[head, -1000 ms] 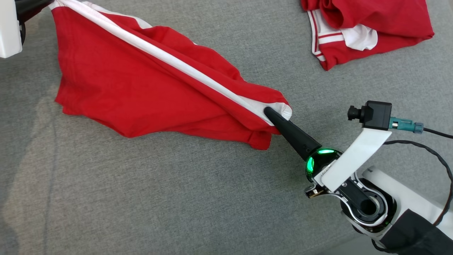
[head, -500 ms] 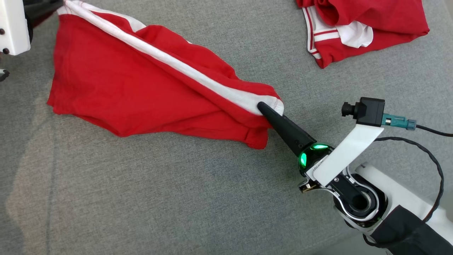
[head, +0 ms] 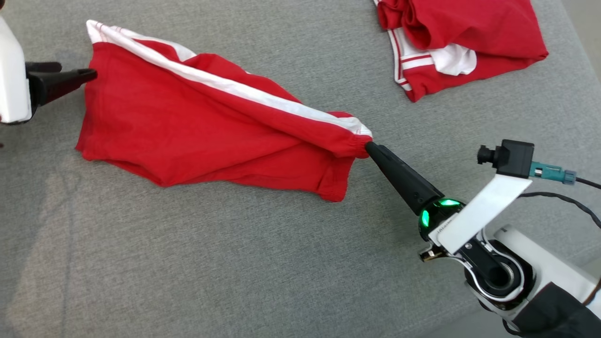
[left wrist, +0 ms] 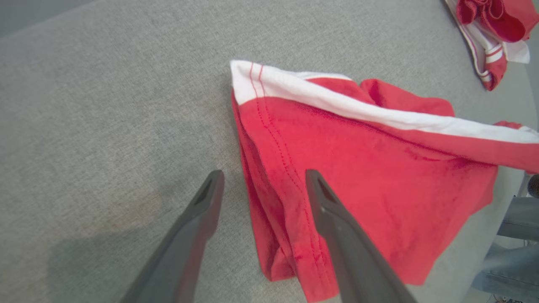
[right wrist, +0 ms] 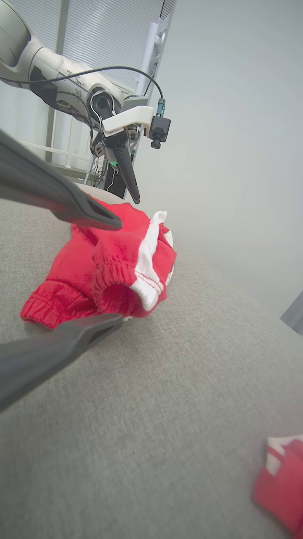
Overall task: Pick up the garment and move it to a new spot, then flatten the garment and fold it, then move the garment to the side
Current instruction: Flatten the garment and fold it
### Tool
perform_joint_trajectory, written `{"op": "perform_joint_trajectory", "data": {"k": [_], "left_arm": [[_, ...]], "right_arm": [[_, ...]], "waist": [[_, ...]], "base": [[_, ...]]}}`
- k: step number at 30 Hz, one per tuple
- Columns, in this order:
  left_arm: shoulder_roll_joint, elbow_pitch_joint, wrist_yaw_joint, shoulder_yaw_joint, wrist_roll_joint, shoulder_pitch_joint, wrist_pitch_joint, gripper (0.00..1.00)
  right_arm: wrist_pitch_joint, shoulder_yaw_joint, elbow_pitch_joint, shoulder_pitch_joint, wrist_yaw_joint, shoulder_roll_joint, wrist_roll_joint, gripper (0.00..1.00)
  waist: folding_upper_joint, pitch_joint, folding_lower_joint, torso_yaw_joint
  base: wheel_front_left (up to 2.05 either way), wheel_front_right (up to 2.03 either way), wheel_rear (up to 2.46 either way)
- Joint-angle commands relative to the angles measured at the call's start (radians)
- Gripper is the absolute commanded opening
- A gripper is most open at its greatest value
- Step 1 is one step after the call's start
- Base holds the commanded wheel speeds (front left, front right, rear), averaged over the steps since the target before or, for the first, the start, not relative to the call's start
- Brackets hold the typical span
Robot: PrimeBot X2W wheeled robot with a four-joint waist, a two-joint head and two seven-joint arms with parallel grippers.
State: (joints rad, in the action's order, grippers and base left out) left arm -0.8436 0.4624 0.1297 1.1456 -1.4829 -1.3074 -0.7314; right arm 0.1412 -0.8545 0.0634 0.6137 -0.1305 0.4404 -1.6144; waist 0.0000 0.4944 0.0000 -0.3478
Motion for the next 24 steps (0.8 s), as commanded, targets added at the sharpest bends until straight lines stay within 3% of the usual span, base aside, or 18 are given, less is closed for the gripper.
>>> {"op": "perform_joint_trajectory", "data": {"k": [1,14,24], "left_arm": [[-0.007,-0.004,0.002,0.001,-0.004,0.014,-0.007,1.0],[-0.046,-0.005,-0.016,0.004,-0.03,0.044,-0.035,1.0],[-0.017,0.022,-0.02,0.013,-0.052,0.077,-0.049,1.0]], "right_arm": [[0.0,0.005,-0.007,-0.015,-0.001,0.011,-0.001,1.0],[0.037,0.039,-0.072,-0.065,-0.001,0.074,0.032,1.0],[0.047,0.034,-0.071,-0.08,-0.001,0.059,0.039,1.0]], "waist": [[0.0,-0.004,0.0,-0.008],[0.0,0.027,0.0,-0.08],[0.0,0.035,0.0,-0.106]], "base": [[0.0,0.0,0.0],[0.0,0.0,0.0],[0.0,0.0,0.0]]}}
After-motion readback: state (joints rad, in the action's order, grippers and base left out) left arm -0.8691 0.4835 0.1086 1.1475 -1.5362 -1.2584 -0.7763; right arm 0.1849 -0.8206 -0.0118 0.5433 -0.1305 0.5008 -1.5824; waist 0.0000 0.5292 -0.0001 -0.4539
